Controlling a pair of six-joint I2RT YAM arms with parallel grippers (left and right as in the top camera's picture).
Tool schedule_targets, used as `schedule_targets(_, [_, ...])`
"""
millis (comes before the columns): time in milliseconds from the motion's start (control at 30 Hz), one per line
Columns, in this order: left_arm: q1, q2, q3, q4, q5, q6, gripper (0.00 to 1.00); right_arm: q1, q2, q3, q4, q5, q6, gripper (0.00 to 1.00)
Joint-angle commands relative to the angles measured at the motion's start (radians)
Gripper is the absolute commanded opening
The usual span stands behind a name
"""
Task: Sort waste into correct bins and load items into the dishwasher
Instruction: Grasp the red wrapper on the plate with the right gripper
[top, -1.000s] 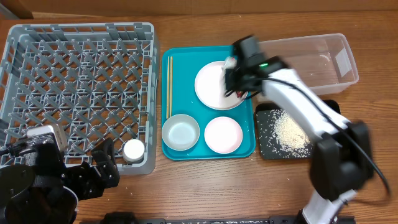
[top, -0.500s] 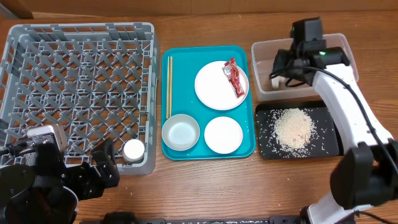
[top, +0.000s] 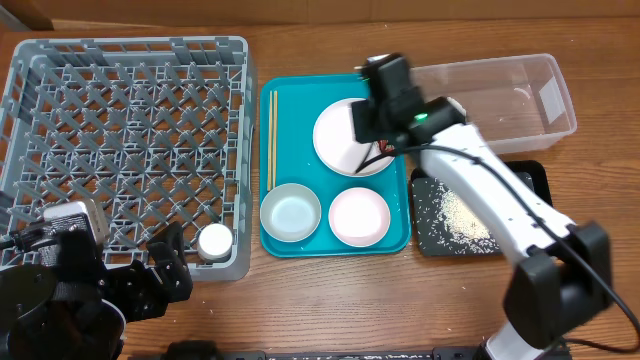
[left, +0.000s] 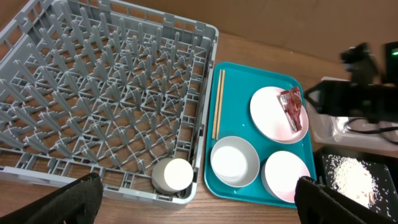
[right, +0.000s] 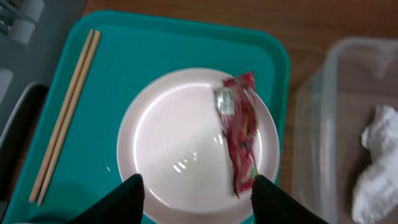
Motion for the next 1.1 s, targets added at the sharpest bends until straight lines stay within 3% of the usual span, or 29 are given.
schedule_targets(0, [-0.006, 0.002, 0.006, 0.002, 0.011, 0.013, 1.00, 0.009, 0.117, -0.014, 0.066, 0.193, -0.082, 0.58])
schedule_targets(167, [-0.006, 0.002, 0.006, 0.002, 0.011, 0.013, 1.00, -0.015, 0.240, -0.014, 0.165, 0.262, -0.099, 0.63])
schedule_targets(367, [-0.006, 0.002, 0.006, 0.002, 0.011, 0.013, 1.00, -0.034, 0.325, -0.014, 0.158, 0.238, -0.094, 0.62])
schedule_targets(633, [-0.006, 0.002, 0.006, 0.002, 0.011, 0.013, 1.00, 0.000, 0.311, 0.023, 0.064, 0.143, -0.094, 0.07])
schedule_targets(867, [-0.006, 0.002, 0.006, 0.002, 0.011, 0.013, 1.00, 0.000, 0.148, 0.127, -0.076, 0.139, -0.043, 0.04])
schedule_targets(1067, [-0.006, 0.002, 0.006, 0.002, 0.011, 0.013, 1.00, -0.105, 0.008, 0.131, -0.122, 0.134, -0.006, 0.05])
